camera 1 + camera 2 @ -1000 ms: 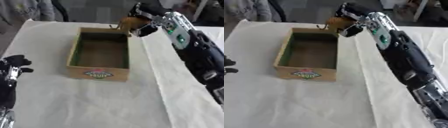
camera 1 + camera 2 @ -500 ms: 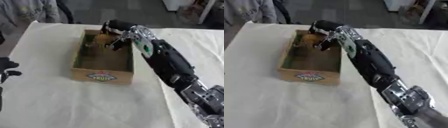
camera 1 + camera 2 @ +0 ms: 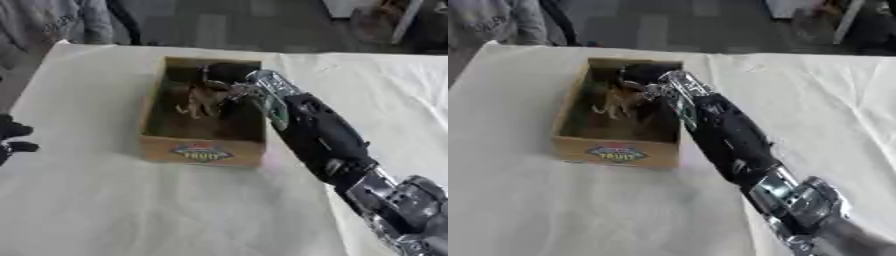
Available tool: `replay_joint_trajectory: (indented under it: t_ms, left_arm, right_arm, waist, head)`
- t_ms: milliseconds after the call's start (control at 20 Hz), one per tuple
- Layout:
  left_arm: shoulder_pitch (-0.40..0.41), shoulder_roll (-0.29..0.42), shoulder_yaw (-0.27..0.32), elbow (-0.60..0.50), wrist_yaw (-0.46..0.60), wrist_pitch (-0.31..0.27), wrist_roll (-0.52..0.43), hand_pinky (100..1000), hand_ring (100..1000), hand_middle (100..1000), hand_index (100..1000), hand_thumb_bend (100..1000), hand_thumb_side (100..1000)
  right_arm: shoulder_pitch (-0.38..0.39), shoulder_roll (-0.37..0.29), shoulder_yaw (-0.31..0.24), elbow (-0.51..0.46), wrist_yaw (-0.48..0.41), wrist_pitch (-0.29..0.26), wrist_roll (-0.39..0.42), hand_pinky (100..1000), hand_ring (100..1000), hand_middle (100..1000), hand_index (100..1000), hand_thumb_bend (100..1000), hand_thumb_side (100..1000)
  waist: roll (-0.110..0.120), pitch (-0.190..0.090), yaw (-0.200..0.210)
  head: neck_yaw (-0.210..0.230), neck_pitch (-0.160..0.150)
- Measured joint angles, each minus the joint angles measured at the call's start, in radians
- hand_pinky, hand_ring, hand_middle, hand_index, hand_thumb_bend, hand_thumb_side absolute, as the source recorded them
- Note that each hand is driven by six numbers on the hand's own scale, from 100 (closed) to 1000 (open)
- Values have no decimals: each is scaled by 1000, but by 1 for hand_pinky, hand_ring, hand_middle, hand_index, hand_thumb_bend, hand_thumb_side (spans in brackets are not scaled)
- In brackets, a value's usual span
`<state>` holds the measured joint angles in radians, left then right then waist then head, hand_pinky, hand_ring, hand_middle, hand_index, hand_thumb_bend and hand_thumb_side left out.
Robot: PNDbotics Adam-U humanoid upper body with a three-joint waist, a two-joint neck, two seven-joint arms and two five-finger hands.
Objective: Pick up objects on the table and place them in the box.
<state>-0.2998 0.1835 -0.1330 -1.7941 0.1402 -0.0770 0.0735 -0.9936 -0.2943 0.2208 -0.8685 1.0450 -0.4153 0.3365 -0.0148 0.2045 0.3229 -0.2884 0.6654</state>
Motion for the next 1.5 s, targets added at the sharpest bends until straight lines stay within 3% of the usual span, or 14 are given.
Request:
replay_joint_trajectory:
  t_ms: [250,400,750,900,1100,1500]
  left_arm:
    - [0,0,0,1,-1,0,0,561,649,551,670,355,557]
    - [2,0,1,2,-2,-1,1,561,649,551,670,357,556]
    - [12,1,9,6,-6,-4,10,560,649,551,668,361,555]
    - [12,1,12,9,-8,-6,12,560,649,551,669,362,554]
    - [12,1,12,9,-8,-6,12,559,649,550,668,365,554]
    - [10,1,12,8,-8,-6,10,558,649,549,666,369,552]
  right_arm:
    - [0,-7,-9,0,-4,18,65,686,813,850,894,100,377]
    - [0,-26,-12,-23,-42,28,103,673,805,844,890,100,367]
    - [-3,-99,-17,-142,-255,54,157,644,774,816,870,100,306]
    - [-6,-116,-15,-172,-309,70,168,641,769,810,870,100,325]
    - [-1,-111,1,-172,-321,82,185,629,758,798,863,100,357]
    - [25,-14,26,-86,-295,67,211,625,766,795,868,100,472]
  waist:
    - [0,-1,-16]
    - [-3,-4,-31]
    - [-15,-16,-76]
    - [-18,-18,-80]
    - [-15,-19,-70]
    - [-11,-12,-31]
  head:
    - [8,0]
    - [15,0]
    - [43,0]
    - [49,0]
    - [48,-3]
    - [27,-8]
